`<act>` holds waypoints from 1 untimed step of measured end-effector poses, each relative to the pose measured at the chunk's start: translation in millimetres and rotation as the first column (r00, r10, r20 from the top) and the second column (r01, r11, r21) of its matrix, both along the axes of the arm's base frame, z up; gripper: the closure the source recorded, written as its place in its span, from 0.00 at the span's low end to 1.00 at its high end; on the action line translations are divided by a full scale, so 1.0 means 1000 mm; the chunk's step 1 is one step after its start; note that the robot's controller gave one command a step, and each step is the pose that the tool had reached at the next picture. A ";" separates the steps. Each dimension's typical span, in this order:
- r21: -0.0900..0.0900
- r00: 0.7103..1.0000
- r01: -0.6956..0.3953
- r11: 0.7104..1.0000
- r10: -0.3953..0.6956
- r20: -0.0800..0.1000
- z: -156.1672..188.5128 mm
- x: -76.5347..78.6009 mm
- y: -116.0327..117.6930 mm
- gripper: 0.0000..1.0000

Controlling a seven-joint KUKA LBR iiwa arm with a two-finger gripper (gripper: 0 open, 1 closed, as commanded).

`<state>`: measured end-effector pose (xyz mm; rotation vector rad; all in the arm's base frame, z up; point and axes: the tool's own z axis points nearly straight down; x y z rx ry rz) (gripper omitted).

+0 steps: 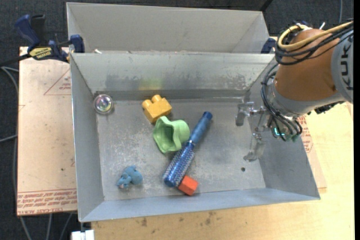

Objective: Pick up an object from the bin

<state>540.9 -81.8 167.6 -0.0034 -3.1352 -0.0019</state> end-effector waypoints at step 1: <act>0.003 0.976 -0.216 0.976 0.216 0.006 -0.033 0.003 0.077 0.00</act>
Offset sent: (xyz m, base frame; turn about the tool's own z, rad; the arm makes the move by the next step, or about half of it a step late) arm 0.0029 0.0733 -0.0318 -0.2157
